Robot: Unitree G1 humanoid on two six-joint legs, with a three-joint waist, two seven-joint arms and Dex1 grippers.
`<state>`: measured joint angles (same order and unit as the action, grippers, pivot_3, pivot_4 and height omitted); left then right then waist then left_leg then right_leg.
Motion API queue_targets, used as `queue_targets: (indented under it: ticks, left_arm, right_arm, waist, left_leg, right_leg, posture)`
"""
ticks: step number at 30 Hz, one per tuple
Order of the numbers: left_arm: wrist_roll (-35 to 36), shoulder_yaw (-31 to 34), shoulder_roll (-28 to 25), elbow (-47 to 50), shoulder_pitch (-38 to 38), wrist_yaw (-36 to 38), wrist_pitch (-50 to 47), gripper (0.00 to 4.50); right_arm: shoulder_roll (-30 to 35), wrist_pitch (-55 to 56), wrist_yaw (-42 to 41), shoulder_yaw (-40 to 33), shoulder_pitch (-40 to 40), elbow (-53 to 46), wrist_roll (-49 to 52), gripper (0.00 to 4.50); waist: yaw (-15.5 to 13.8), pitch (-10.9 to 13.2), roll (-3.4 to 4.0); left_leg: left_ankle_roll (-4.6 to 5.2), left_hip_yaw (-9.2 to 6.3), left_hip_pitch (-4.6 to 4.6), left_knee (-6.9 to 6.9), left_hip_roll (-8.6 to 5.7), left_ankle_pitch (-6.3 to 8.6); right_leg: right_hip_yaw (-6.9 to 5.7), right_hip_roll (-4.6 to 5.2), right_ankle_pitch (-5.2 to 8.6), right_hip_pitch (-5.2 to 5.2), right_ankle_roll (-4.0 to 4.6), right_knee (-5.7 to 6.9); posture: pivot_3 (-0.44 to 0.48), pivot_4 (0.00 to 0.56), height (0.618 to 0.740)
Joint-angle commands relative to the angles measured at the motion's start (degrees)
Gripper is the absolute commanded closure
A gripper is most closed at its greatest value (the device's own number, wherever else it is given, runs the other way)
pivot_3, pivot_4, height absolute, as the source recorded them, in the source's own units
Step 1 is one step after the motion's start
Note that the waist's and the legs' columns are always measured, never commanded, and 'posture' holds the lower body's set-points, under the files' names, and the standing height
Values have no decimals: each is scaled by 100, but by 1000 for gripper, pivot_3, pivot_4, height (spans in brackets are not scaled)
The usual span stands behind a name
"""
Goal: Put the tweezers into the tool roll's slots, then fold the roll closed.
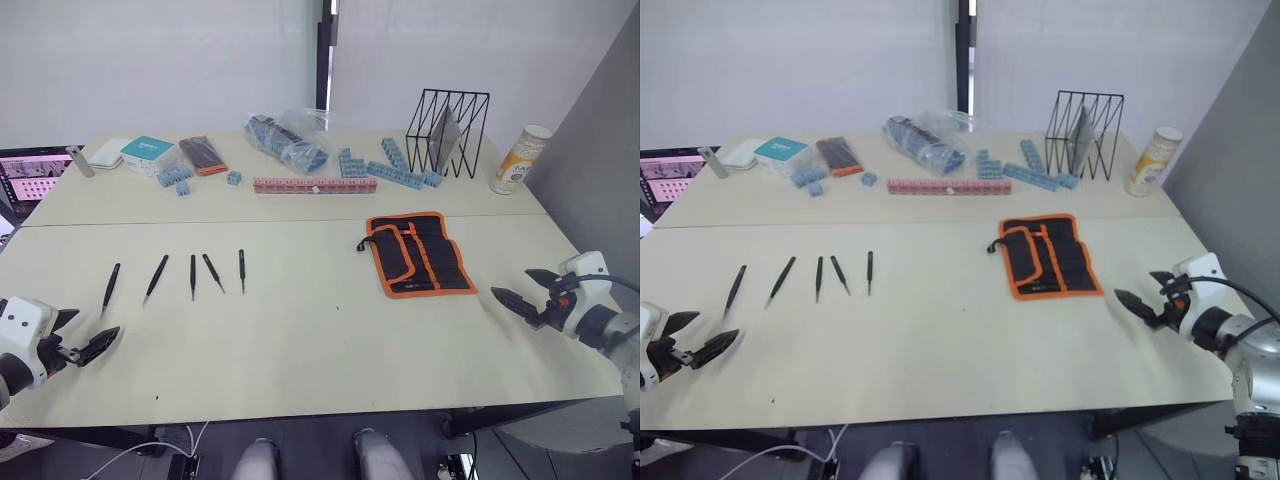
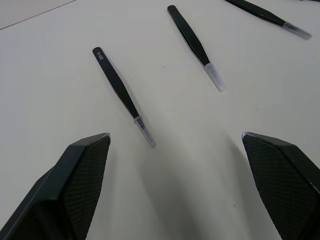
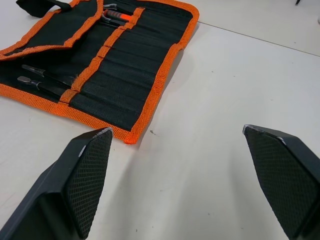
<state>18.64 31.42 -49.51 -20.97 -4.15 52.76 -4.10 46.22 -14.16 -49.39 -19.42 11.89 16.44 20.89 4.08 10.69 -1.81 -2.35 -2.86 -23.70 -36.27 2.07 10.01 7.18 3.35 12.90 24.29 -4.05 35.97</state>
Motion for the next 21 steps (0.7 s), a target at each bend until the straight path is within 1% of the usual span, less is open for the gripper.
queue_targets:
  ticks: [1,4,8,11,15,17,19,21]
  left_arm:
    - [269,26,-143,405,85,137,-315,0]
    - [687,-292,-262,1363,262,569,-929,0]
    - [1311,-629,-311,2309,600,911,-1733,0]
    - [1411,-1289,-389,2812,1062,1227,-1998,0]
    - [1485,-1810,-363,3094,1629,1460,-2172,0]
    - [1512,-2129,-267,3197,2001,1585,-2227,0]
    - [1510,-2329,-145,3270,2278,1594,-2270,0]
    - [1510,-2420,-67,3326,2429,1569,-2320,0]
  right_arm:
    - [118,121,-10,-103,42,-146,-12,73]
    - [-28,-221,89,-84,68,-689,197,73]
    - [-225,-924,277,24,-35,-1610,507,73]
    - [-439,-1482,594,257,-196,-2563,666,73]
    - [-769,-2195,1189,473,-140,-3259,746,73]
    - [-1109,-2830,1769,657,17,-3598,831,73]
    - [-1408,-3541,2199,697,259,-3696,1035,73]
    - [-1649,-3988,2480,626,502,-3651,1188,73]
  waist:
    - [0,0,0]
    - [-21,0,-1]
    - [-19,0,-1]
    - [-12,0,0]
    - [16,0,-1]
    - [8,0,-1]
    - [6,0,-1]
    - [4,0,-1]
  left_leg:
    - [0,0,0,0,0,0]
    - [0,0,-3,-2,0,0]
    - [0,-1,-8,-7,1,-1]
    - [1,-3,-5,-1,1,-1]
    - [1,-3,-8,4,2,-1]
    - [1,-7,-9,3,1,-1]
    - [2,-9,-8,0,1,-1]
    - [2,-10,-10,-3,0,-2]
  right_leg:
    - [0,0,0,0,0,0]
    - [0,0,0,-1,0,1]
    - [0,0,0,-3,-1,4]
    - [0,-1,1,-4,-2,8]
    - [0,-5,1,3,-7,10]
    - [-1,-6,-1,2,-10,11]
    - [-2,-7,2,0,-5,11]
    - [-1,-6,1,-1,-5,11]
  posture:
    - [0,150,737]
    - [0,150,737]
    - [0,150,737]
    - [0,150,737]
    - [0,150,737]
    - [0,150,737]
    - [0,150,737]
    - [0,150,737]
